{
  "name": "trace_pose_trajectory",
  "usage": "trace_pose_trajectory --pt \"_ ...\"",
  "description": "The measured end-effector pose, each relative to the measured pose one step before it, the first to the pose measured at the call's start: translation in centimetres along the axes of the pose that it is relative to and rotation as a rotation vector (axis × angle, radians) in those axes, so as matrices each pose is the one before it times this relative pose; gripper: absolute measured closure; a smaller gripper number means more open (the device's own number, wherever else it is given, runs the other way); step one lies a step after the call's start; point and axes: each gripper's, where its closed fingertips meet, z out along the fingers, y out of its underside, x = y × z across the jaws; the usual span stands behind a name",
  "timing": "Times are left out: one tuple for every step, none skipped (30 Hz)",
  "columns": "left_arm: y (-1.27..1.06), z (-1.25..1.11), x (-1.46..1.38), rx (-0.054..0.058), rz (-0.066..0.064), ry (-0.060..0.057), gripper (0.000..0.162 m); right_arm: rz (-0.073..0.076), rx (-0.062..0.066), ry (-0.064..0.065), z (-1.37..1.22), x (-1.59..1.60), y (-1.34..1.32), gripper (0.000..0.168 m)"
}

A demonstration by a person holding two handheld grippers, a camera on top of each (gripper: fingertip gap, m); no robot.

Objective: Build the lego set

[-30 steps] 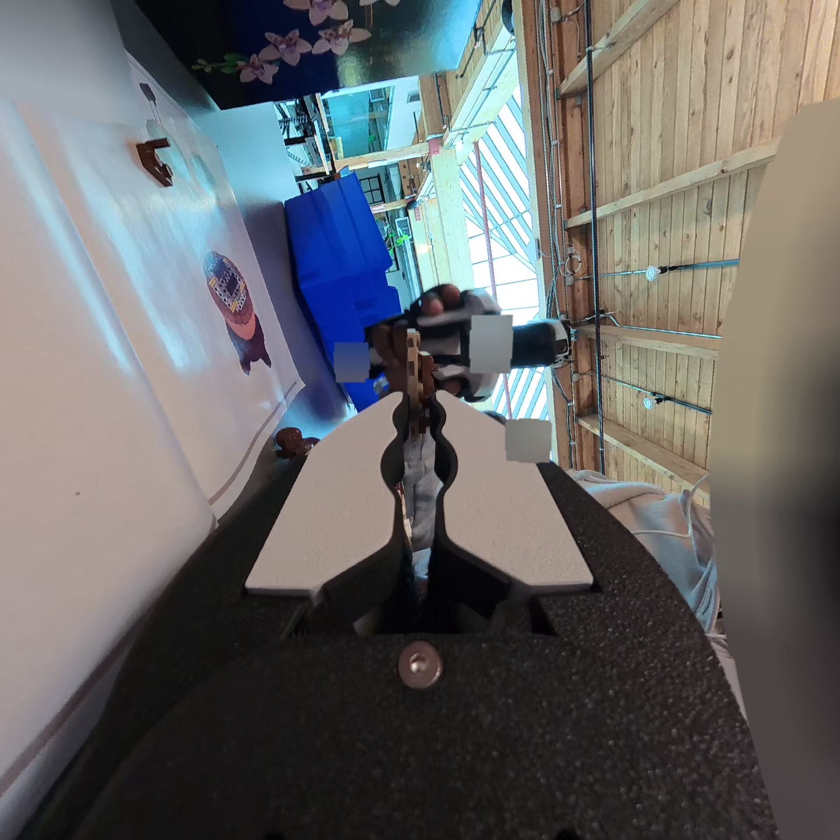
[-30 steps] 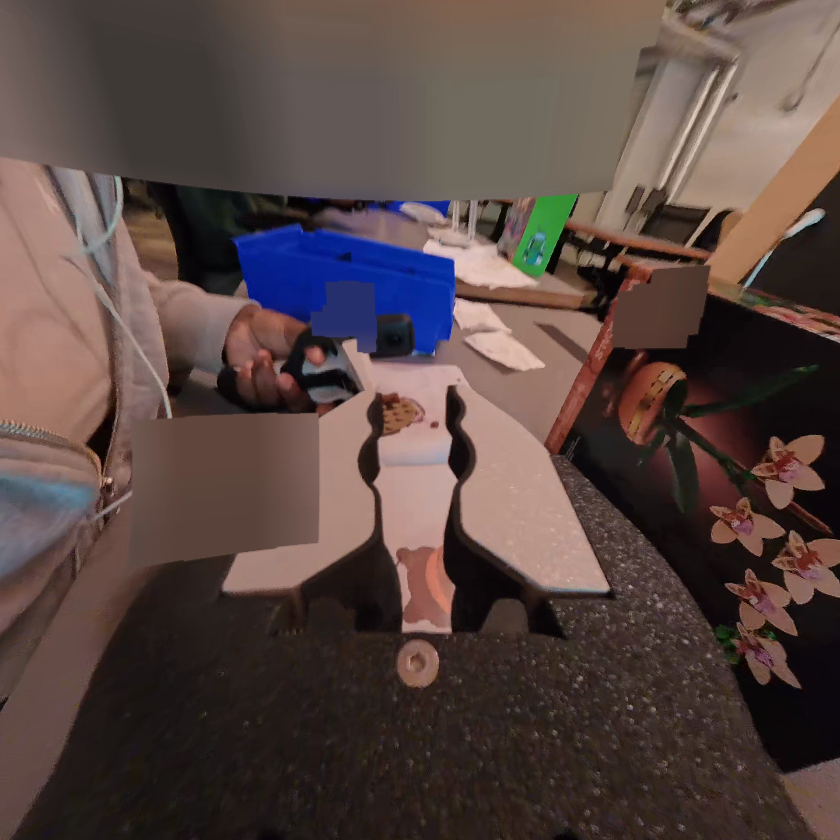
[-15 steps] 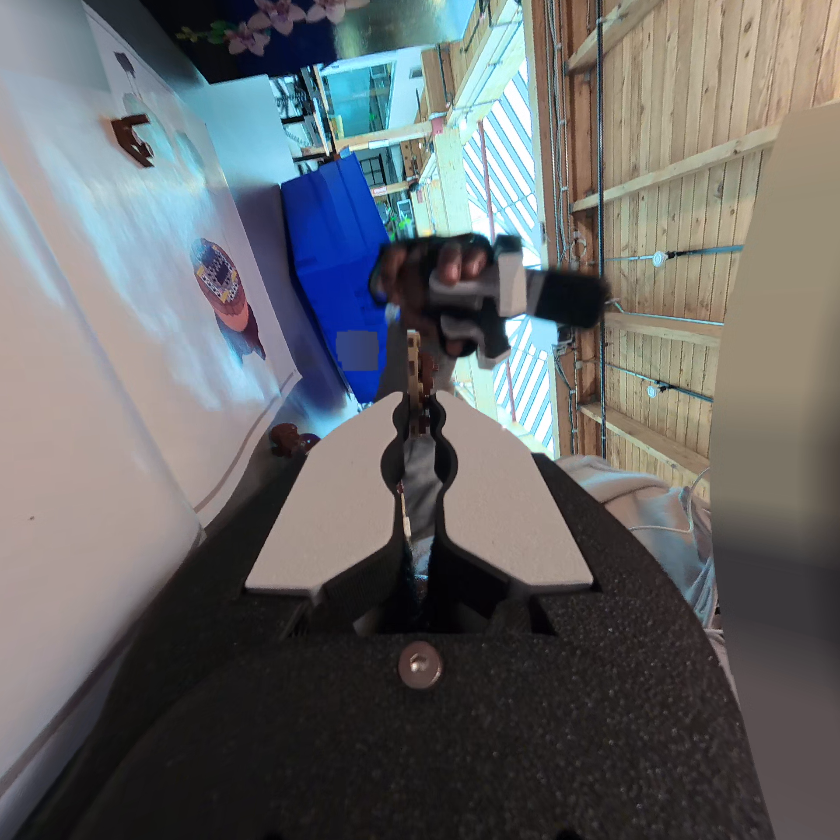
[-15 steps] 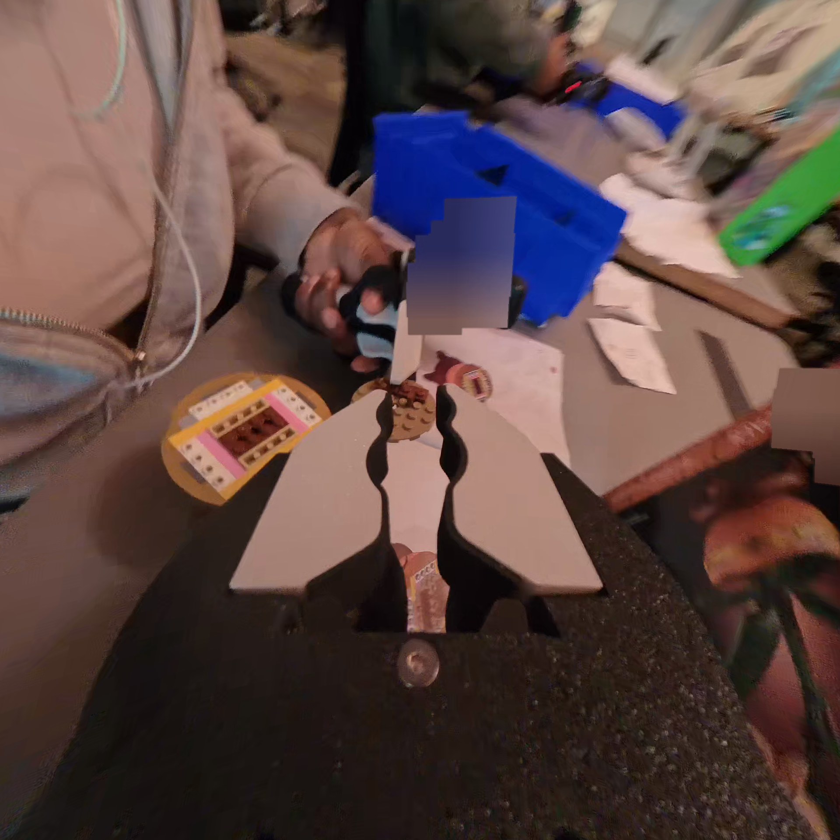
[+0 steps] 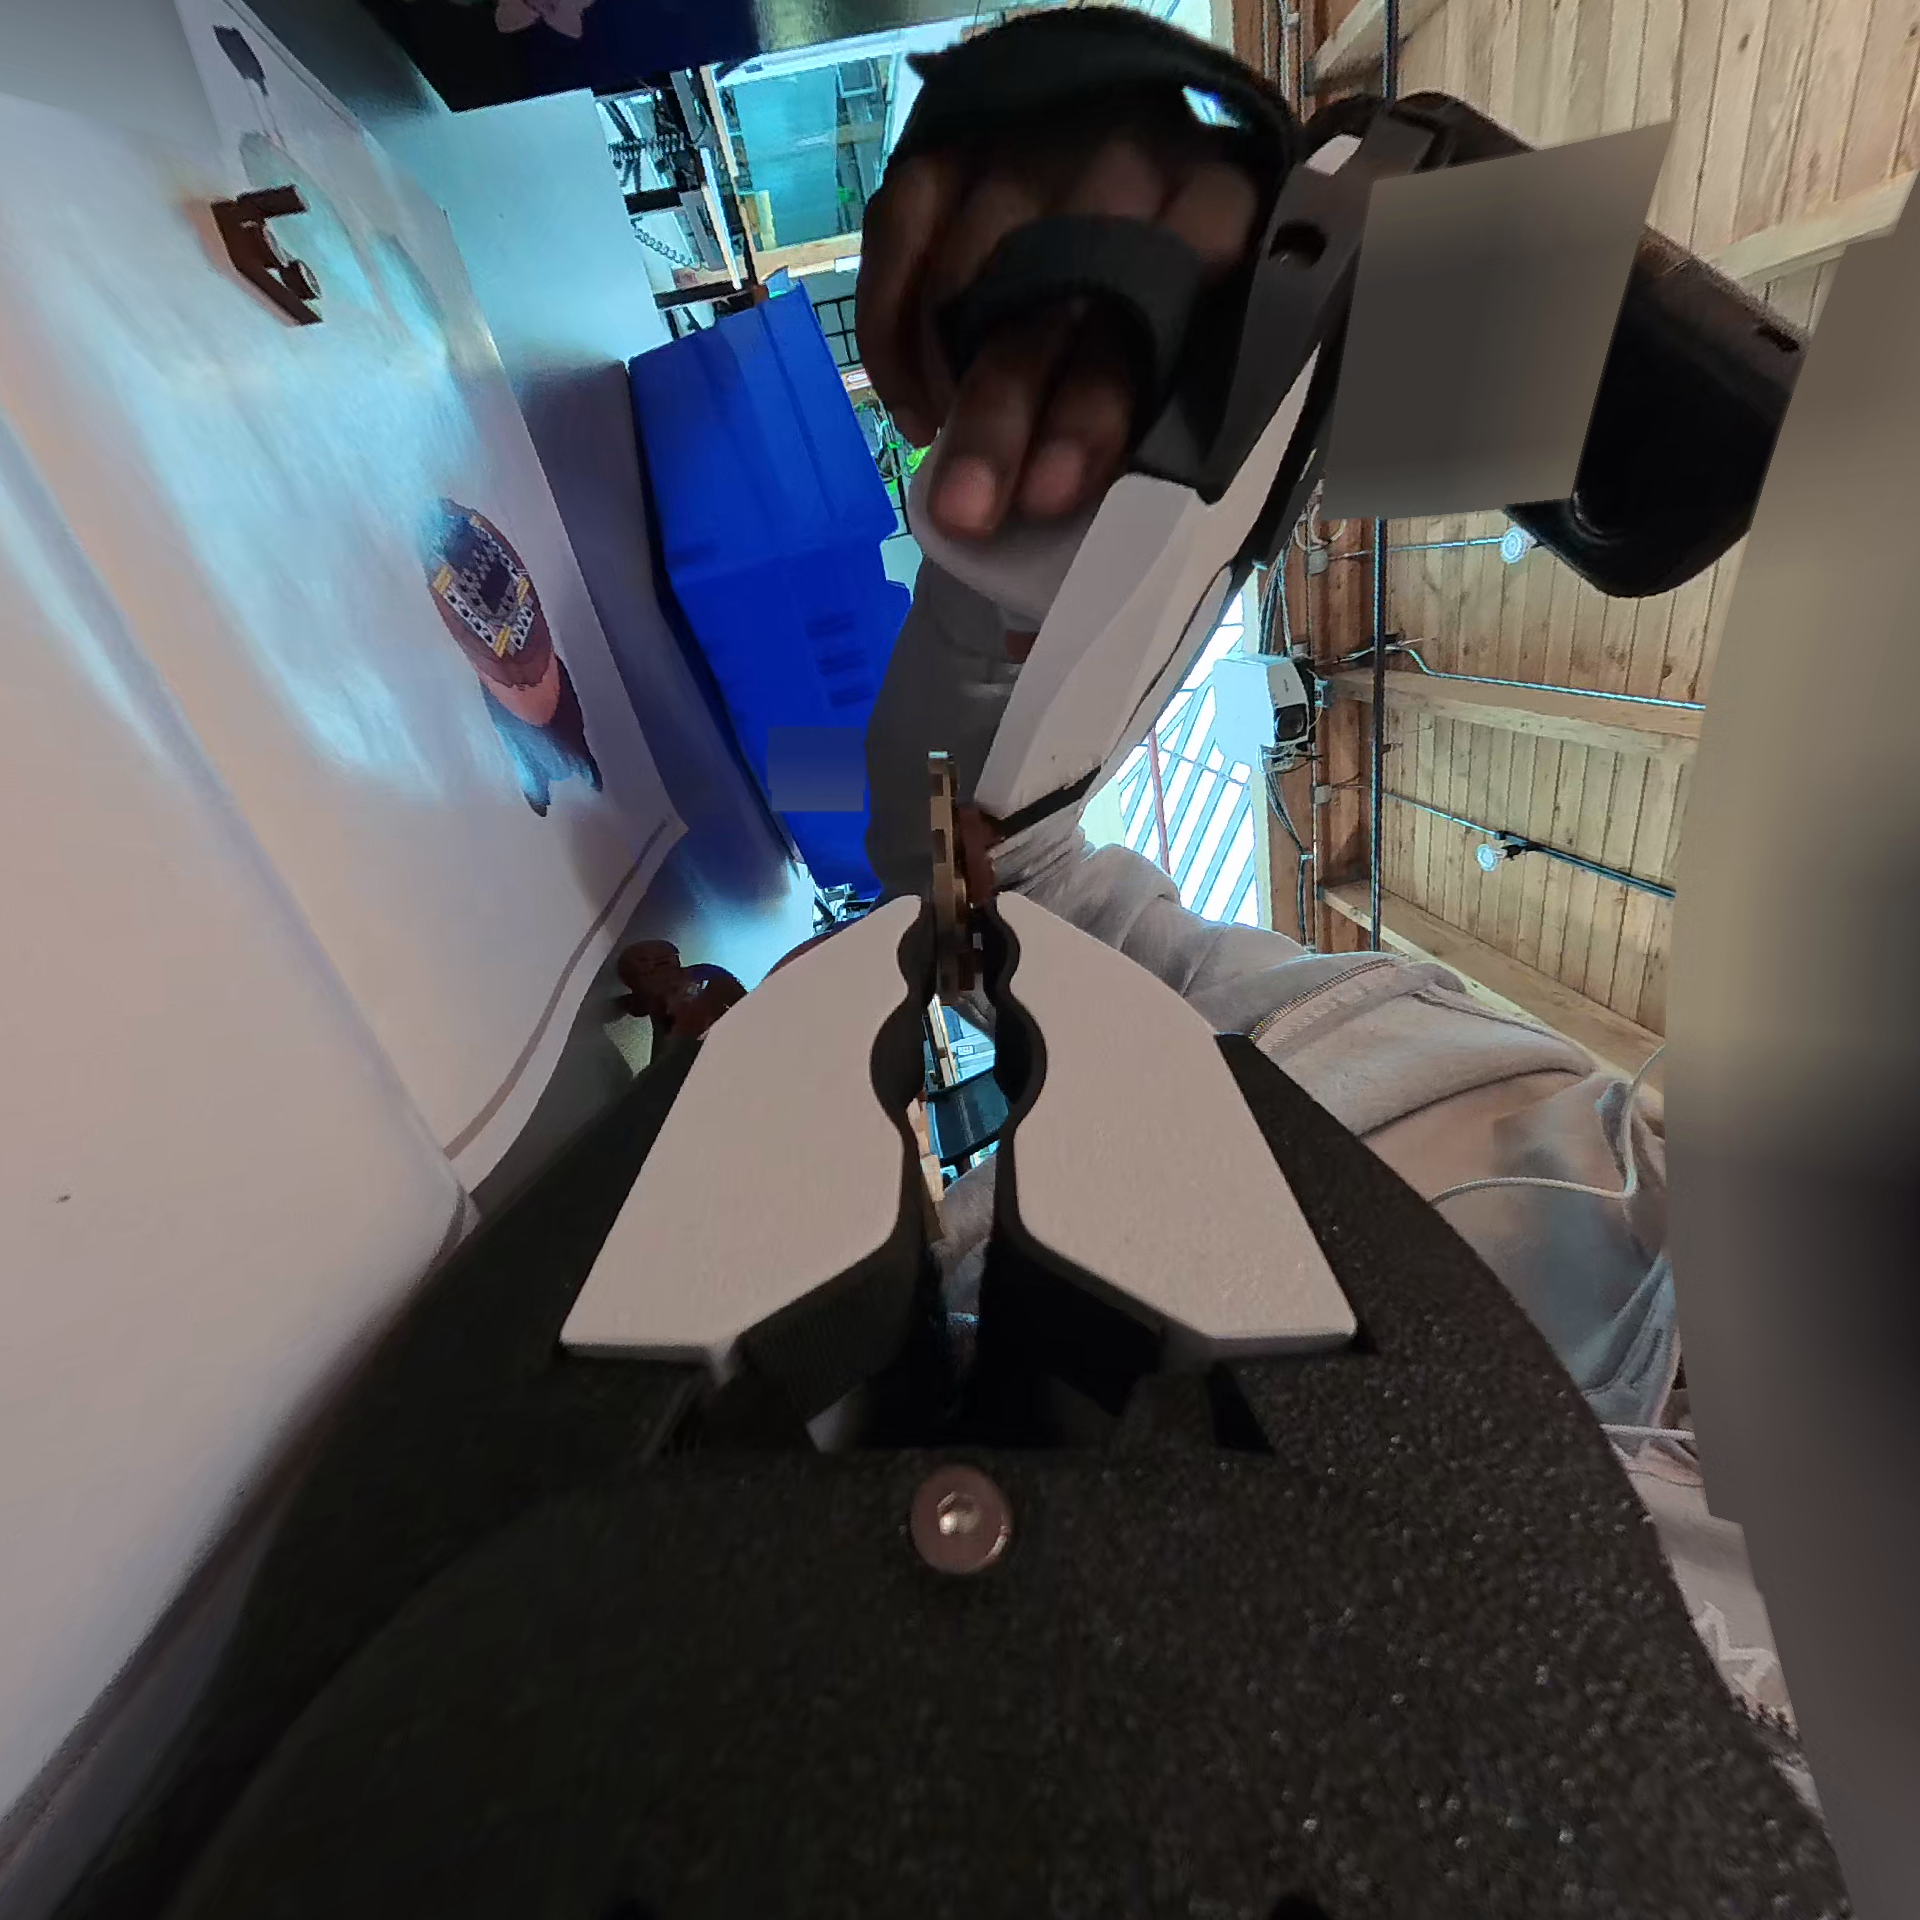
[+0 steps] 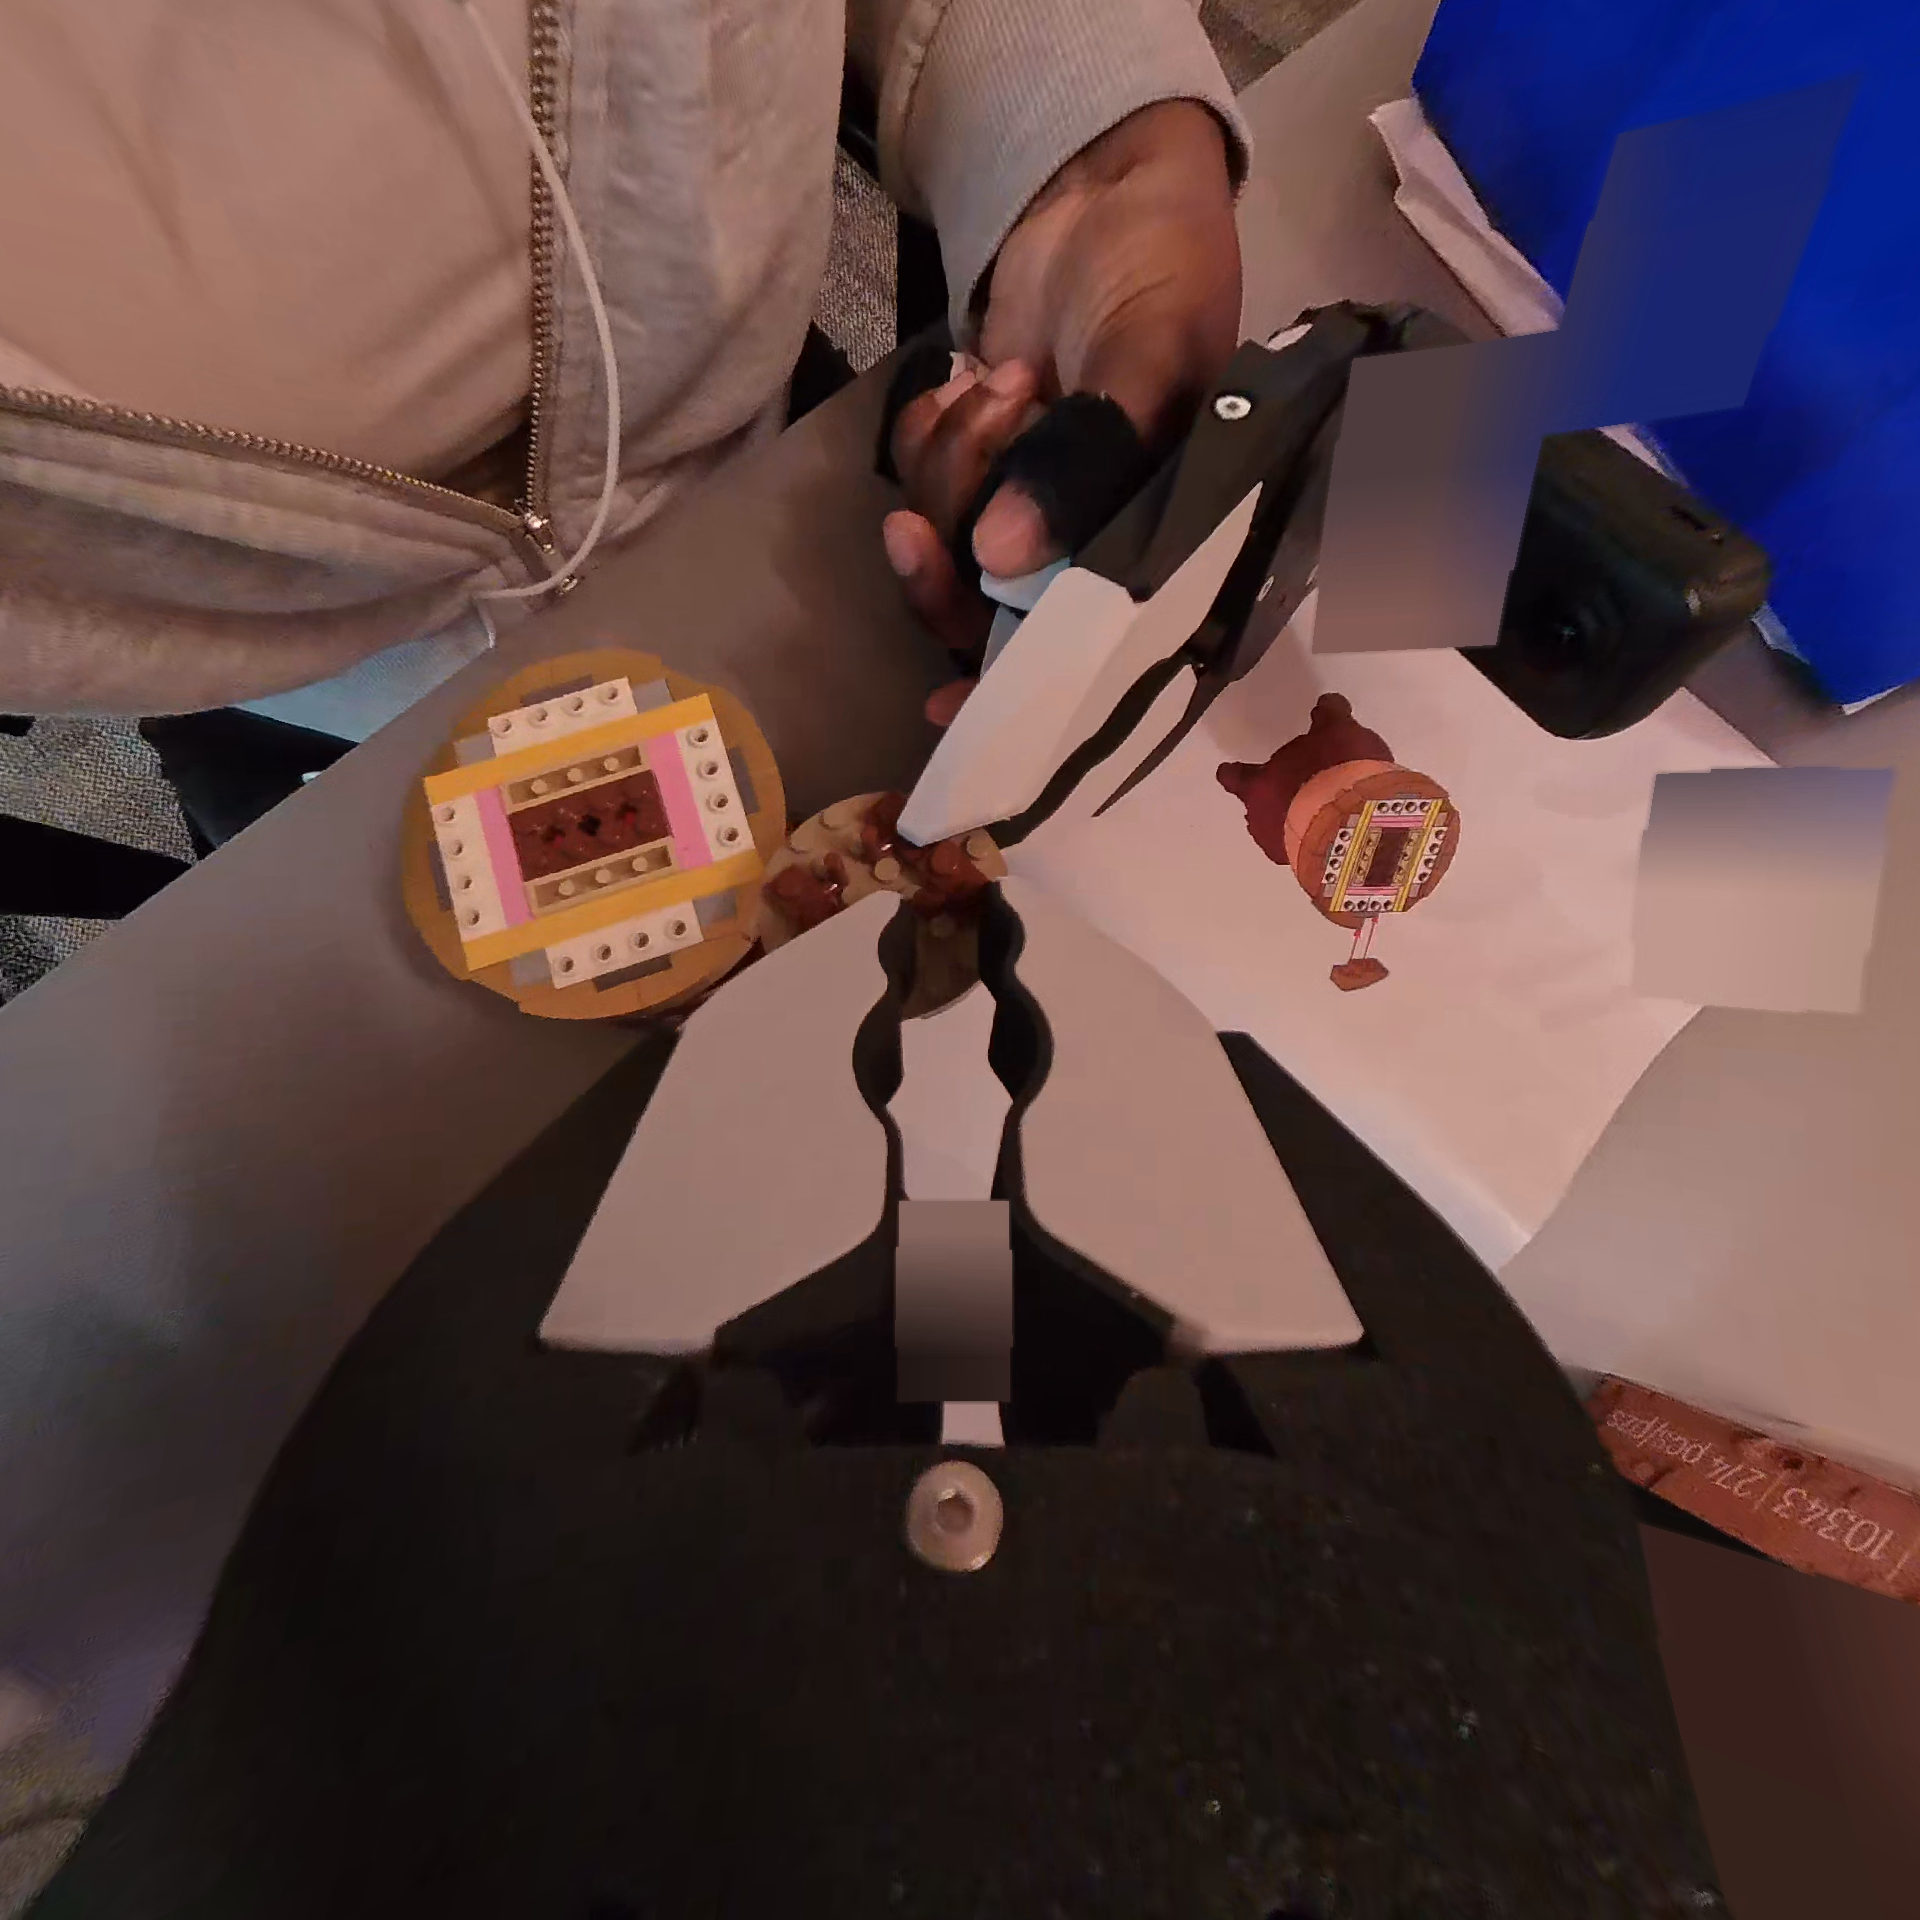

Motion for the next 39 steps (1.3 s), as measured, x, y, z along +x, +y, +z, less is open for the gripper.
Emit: trace_pose_trajectory --pt "0.013 -0.031 -0.025 -0.0020 0.0029 -0.0020 0.155 -0.0020 -0.0057 0.0002 0.009 -0.002 -0.033 0.157" --pt "0.002 -0.005 0.006 -0.0013 0.0016 -0.0008 0.155 -0.0002 -0.0044 0.0023 -0.013 0.016 -0.062 0.157" --pt "-0.032 -0.004 0.014 0.0010 -0.0006 0.0008 0.155 -0.0002 -0.0021 0.0045 -0.048 0.036 -0.098 0.157" --pt "-0.052 0.010 0.036 0.0016 -0.0009 0.0019 0.155 -0.0038 -0.0003 0.0060 -0.074 0.029 -0.126 0.157" --pt "-0.038 0.009 0.022 0.0013 0.0006 0.0015 0.155 -0.0050 0.0013 0.0089 -0.107 0.052 -0.161 0.157" --pt "-0.043 0.002 0.008 0.0017 0.0010 0.0005 0.155 -0.0030 0.0020 0.0120 -0.151 0.082 -0.149 0.156" --pt "-0.045 0.003 0.020 0.0019 0.0004 0.0011 0.155 0.0008 0.0019 0.0111 -0.203 0.030 -0.112 0.156" --pt "-0.051 0.005 0.021 0.0026 -0.0005 0.0022 0.155 0.0068 0.0001 0.0163 -0.275 0.056 -0.044 0.156" --pt "-0.034 -0.020 0.037 0.0028 -0.0001 0.0022 0.155 0.0115 0.0045 0.0239 -0.327 0.078 -0.022 0.155" --pt "-0.030 -0.020 0.039 0.0022 0.0008 0.0014 0.155 0.0140 0.0126 0.0310 -0.349 0.084 -0.019 0.153" --pt "-0.031 -0.023 0.044 0.0031 0.0011 0.0017 0.155 0.0182 0.0168 0.0464 -0.356 0.192 0.008 0.153" --pt "-0.045 -0.036 0.057 0.0043 0.0002 0.0026 0.155 0.0240 0.0170 0.0628 -0.357 0.351 0.089 0.152" --pt "-0.052 -0.049 0.048 0.0044 -0.0005 0.0030 0.155 0.0335 0.0197 0.0737 -0.373 0.415 0.120 0.151" --pt "-0.067 -0.058 0.034 0.0049 -0.0006 0.0025 0.155 0.0475 0.0196 0.0859 -0.388 0.519 0.189 0.151" --pt "-0.093 -0.058 -0.012 0.0056 -0.0010 0.0005 0.155 0.0614 0.0215 0.0877 -0.343 0.504 0.211 0.150" --pt "-0.086 -0.064 -0.005 0.0055 -0.0005 -0.0004 0.155 0.0704 0.0261 0.0697 -0.260 0.227 0.201 0.149" --pt "-0.084 -0.060 -0.006 0.0045 0.0005 -0.0004 0.155 0.0724 0.0274 0.0465 -0.201 -0.117 0.248 0.148" --pt "-0.066 -0.063 -0.003 0.0037 0.0006 -0.0010 0.155 0.0735 0.0279 0.0427 -0.161 -0.160 0.268 0.145" --pt "-0.061 -0.040 0.004 0.0038 0.0006 -0.0010 0.155 0.0725 0.0215 0.0442 -0.185 -0.113 0.386 0.144" --pt "-0.064 -0.037 0.019 0.0039 0.0009 -0.0004 0.155 0.0630 0.0133 0.0358 -0.268 -0.178 0.496 0.143" --pt "-0.042 -0.025 0.008 0.0031 0.0014 -0.0001 0.155 0.0558 0.0232 0.0260 -0.327 -0.243 0.427 0.143" --pt "-0.023 -0.021 -0.007 0.0025 0.0019 -0.0002 0.155 0.0530 0.0366 0.0290 -0.386 -0.124 0.299 0.143" --pt "-0.033 -0.014 -0.047 0.0028 0.0013 -0.0018 0.155 0.0503 0.0455 0.0312 -0.410 0.030 0.226 0.145" --pt "-0.031 0.002 -0.085 0.0031 0.0008 -0.0026 0.155 0.0469 0.0538 0.0234 -0.421 0.057 0.109 0.148" --pt "-0.013 0.017 -0.080 0.0026 0.0000 -0.0016 0.155 0.0381 0.0510 0.0154 -0.414 0.067 0.043 0.150" --pt "-0.012 0.020 -0.073 0.0019 -0.0018 -0.0011 0.155 0.0265 0.0389 0.0155 -0.405 0.138 0.082 0.150" --pt "0.013 0.043 -0.063 0.0007 -0.0025 -0.0011 0.155 0.0187 0.0222 0.0311 -0.362 0.410 0.200 0.151" --pt "0.033 0.033 -0.059 -0.0012 -0.0011 -0.0015 0.155 0.0143 0.0048 0.0486 -0.321 0.714 0.316 0.150" --pt "0.033 0.040 -0.068 -0.0022 0.0007 -0.0025 0.155 0.0068 -0.0088 0.0540 -0.231 0.832 0.458 0.150" --pt "0.021 0.038 -0.058 -0.0015 0.0017 -0.0028 0.155 0.0003 -0.0106 0.0442 -0.130 0.755 0.498 0.150" --pt "0.004 0.020 -0.066 -0.0008 0.0012 -0.0024 0.155 0.0017 0.0001 0.0294 -0.046 0.583 0.400 0.150" --pt "-0.028 0.004 -0.078 0.0005 0.0002 -0.0016 0.155 0.0078 0.0127 0.0204 0.019 0.505 0.293 0.150" --pt "-0.058 -0.006 -0.079 0.0024 -0.0005 -0.0008 0.155 0.0152 0.0126 0.0175 0.070 0.514 0.352 0.150" --pt "-0.092 -0.010 -0.100 0.0037 -0.0016 -0.0013 0.155 0.0196 0.0057 0.0145 0.100 0.505 0.456 0.152" --pt "-0.093 -0.024 -0.098 0.0045 -0.0017 -0.0017 0.155 0.0266 0.0053 0.0123 0.107 0.460 0.424 0.152" --pt "-0.087 -0.019 -0.070 0.0044 -0.0012 -0.0016 0.155 0.0347 0.0033 0.0041 0.047 0.289 0.164 0.153" --pt "-0.072 -0.021 -0.066 0.0038 -0.0002 -0.0016 0.155 0.0210 0.0066 -0.0155 -0.016 -0.025 -0.095 0.154" --pt "-0.061 -0.019 -0.051 0.0033 0.0008 -0.0022 0.155 0.0117 0.0142 -0.0030 -0.035 0.072 -0.181 0.155" --pt "-0.060 -0.021 -0.059 0.0034 0.0007 -0.0022 0.155 0.0053 0.0157 0.0031 -0.064 0.064 -0.237 0.155"
